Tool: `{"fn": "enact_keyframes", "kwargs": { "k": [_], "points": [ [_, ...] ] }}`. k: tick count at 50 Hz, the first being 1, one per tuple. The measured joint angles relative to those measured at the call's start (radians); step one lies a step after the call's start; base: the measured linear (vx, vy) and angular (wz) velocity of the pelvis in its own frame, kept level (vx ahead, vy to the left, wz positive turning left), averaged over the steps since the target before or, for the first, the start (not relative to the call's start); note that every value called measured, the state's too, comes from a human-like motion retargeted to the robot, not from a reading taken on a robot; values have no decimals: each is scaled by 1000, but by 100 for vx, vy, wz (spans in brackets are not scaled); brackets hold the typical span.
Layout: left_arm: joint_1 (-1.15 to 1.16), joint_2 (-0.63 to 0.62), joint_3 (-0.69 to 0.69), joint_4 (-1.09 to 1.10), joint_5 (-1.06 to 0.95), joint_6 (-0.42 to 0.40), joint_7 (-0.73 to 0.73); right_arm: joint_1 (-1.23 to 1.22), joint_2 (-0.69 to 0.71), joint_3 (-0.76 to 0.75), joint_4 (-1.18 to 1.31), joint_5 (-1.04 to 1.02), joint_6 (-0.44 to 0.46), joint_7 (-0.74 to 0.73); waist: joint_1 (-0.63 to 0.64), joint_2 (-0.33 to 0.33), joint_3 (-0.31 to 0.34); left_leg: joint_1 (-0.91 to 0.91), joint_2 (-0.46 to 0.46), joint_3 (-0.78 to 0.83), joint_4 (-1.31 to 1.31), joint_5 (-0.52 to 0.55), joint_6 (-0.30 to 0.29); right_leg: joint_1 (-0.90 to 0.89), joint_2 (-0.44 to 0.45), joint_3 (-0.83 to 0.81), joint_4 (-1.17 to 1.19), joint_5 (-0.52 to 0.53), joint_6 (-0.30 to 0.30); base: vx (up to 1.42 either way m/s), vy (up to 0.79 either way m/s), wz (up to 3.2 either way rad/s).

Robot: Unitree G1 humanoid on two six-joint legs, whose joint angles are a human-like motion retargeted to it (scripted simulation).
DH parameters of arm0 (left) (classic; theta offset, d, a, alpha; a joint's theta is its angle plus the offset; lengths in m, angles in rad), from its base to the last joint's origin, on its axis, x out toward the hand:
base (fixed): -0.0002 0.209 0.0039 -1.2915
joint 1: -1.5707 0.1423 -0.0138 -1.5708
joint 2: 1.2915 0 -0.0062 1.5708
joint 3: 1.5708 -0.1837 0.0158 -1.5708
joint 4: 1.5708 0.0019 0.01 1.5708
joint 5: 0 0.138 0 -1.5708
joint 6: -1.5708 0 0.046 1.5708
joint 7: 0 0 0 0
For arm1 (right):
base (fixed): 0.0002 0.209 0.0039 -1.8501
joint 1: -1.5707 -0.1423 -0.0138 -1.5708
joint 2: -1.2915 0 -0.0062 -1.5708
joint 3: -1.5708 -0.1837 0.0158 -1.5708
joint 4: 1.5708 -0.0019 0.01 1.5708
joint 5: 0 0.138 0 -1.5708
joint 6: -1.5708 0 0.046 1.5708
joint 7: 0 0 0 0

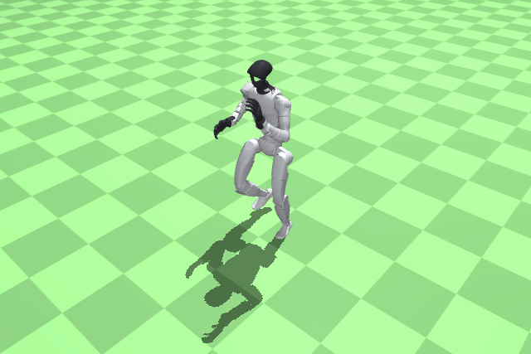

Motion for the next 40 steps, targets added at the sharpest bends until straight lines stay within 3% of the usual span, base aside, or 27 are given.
{"fn": "enact_keyframes", "kwargs": {
  "k": [3, 5, 8, 10, 12, 13, 15, 17, 18, 20, 23, 25, 28, 30, 33, 35, 37, 38, 40],
  "points": [
    [148, -30, 51, -106, -132, -48, 97, 72, -110, -5, -89, 183, 34, 209, 12, 43, -74, 67, 21, 43, -242, 209, -81, 86, 43, -9, -298, 67, -24, -6, -14, -54],
    [309, -65, 92, -160, -270, -97, 34, 71, -131, 8, -126, 283, 45, 330, 20, 69, -116, 86, 31, 54, -349, 355, -149, 180, 64, -42, -576, 150, -22, -12, -20, -43],
    [593, -97, 111, -191, -455, -107, -146, -38, -124, 53, -135, 298, 76, 397, 39, 62, -130, 94, 14, 106, -383, 431, -195, 302, 61, -21, -919, 326, 4, -21, -23, -33],
    [776, -91, 78, -166, -565, -89, -220, -169, -86, 106, -109, 258, 91, 368, 60, 25, -112, 72, 0, 192, -269, 358, -148, 339, 20, 12, -1022, 371, 28, -29, -26, -57],
    [956, -48, 50, -96, -626, -66, -249, -335, -25, 152, -73, 233, 93, 278, 89, -24, -81, -35, 26, 232, 73, 196, -91, 339, -28, 47, -1031, 268, 47, -32, -27, -95],
    [1043, -22, 37, -51, -631, -56, -225, -427, 2, 161, -62, 176, 83, 148, 111, -33, -60, -94, 53, 220, 265, 122, -89, 334, -31, 72, -1021, 190, 45, -32, -24, -131],
    [1202, 5, 7, 49, -627, -26, -195, -616, 51, 159, -99, 252, 87, 204, 152, -29, -4, -177, 93, 159, 576, 19, -110, 317, -9, 124, -974, 53, 16, -30, -20, -165],
    [1319, 5, -16, 117, -655, 10, -140, -795, 102, 112, -162, 250, 87, 169, 198, -35, 19, -227, 123, 131, 764, -40, -96, 176, 29, 188, -753, -37, -3, -25, -16, -145],
    [1353, 8, -28, 133, -659, 10, -124, -867, 129, 95, -194, 248, 76, 154, 184, -36, 30, -240, 122, 109, 815, -52, -79, 166, 40, 189, -739, -43, -29, -20, -16, -36],
    [1371, 38, -47, 118, -659, 2, -99, -938, 177, 66, -267, 235, 46, 104, 174, -57, 14, -246, 106, 98, 830, -66, -15, 112, 45, 185, -694, -2, -7, -14, -15, 33],
    [1264, 109, -93, 58, -596, -28, -145, -838, 216, 67, -355, 265, -5, 85, 155, -104, -53, -167, -4, 93, 587, -20, 30, 197, 10, 149, -950, 202, 28, -8, -7, 70],
    [1167, 117, -122, 44, -565, -37, -204, -697, 217, 75, -374, 348, -9, 132, 151, -135, -101, -58, -91, 81, 319, 66, -1, 239, -5, 147, -1077, 369, 82, -7, 0, 27],
    [1009, 54, -143, 48, -589, -31, -274, -517, 179, 137, -316, 398, 33, 217, 98, -108, -151, 88, -127, 53, -40, 263, -80, 253, 45, 174, -1138, 497, 102, -17, 1, 13],
    [870, 1, -158, 55, -620, -27, -292, -421, 133, 191, -253, 362, 58, 256, 47, -55, -147, 174, -90, 101, -198, 347, -119, 260, 95, 171, -1107, 479, 68, -27, 1, 27],
    [592, -31, -193, 41, -630, -53, -254, -296, 60, 226, -115, 278, 45, 251, -20, 38, -81, 271, 13, 185, -281, 206, -164, 182, 148, 72, -742, 279, 26, -34, 3, 49],
    [344, -26, -240, 19, -648, -107, -211, -247, 65, 231, 18, 144, 27, 162, -55, 40, -37, 255, 37, 140, -240, 37, -130, 67, 108, 13, -393, 130, 35, -36, 2, 94],
    [74, -11, -267, -9, -642, -120, -154, -182, 79, 179, 91, 105, 33, 105, -77, 6, 5, 172, 14, 67, -108, -88, -44, -16, 49, 27, -155, 27, 33, -34, -2, 117],
    [-38, -14, -271, -30, -637, -126, -149, -138, 77, 149, 91, 114, 27, 124, -81, -9, 21, 119, 4, 42, -27, -123, -8, -42, 35, 48, -89, -3, 28, -28, -5, 94],
    [-189, -35, -261, -75, -630, -146, -133, -51, 43, 99, 55, 133, 19, 169, -76, -23, 32, 39, 0, 31, 68, -125, 5, -66, 41, 92, -56, -20, 14, -18, -7, 43]
  ]
}}
